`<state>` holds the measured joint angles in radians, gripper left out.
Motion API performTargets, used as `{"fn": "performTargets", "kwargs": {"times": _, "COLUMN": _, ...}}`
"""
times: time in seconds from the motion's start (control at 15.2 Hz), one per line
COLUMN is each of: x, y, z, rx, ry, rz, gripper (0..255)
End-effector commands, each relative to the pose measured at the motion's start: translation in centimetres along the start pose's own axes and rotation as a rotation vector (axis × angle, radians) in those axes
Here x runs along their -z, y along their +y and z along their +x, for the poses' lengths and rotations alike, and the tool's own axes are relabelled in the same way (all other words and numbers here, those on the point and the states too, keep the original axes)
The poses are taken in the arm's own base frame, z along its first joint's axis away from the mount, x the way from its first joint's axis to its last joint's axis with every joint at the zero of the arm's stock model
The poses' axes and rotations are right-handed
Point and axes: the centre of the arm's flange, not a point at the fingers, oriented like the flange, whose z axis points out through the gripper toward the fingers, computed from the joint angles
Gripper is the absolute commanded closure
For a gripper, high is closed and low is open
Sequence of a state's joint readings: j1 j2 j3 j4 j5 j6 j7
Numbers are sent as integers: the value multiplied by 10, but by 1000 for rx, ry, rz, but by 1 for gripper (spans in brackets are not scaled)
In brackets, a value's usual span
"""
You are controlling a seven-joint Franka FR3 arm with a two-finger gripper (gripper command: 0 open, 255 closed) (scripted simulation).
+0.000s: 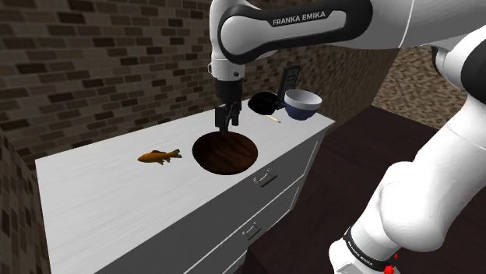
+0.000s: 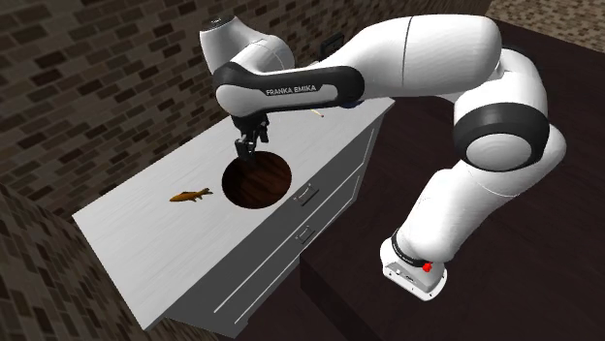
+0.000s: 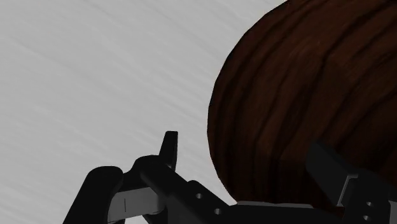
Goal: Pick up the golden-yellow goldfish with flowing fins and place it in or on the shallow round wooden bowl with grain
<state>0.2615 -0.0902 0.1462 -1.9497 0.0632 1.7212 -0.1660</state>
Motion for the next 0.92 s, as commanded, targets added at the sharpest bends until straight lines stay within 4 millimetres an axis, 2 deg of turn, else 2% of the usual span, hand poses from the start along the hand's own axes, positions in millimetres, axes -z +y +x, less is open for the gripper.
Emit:
{"fn": "performTargets", "kwargs": {"times": 0.0, "x": 0, "y": -20, "z": 23, "rx": 47, "ry": 4, "rz": -1, "gripper": 0}}
{"fn": "performTargets", "kwargs": {"times": 0.46, "x": 2, "y": -85, "z": 87, "rx": 208, "ry": 20, "rz": -8, "gripper": 0}}
{"fn": "performTargets", "kwargs": {"times": 0.86, "x": 4, "y": -149, "z": 132, "rx": 347, "ry": 33, "rz": -14, "gripper": 0}}
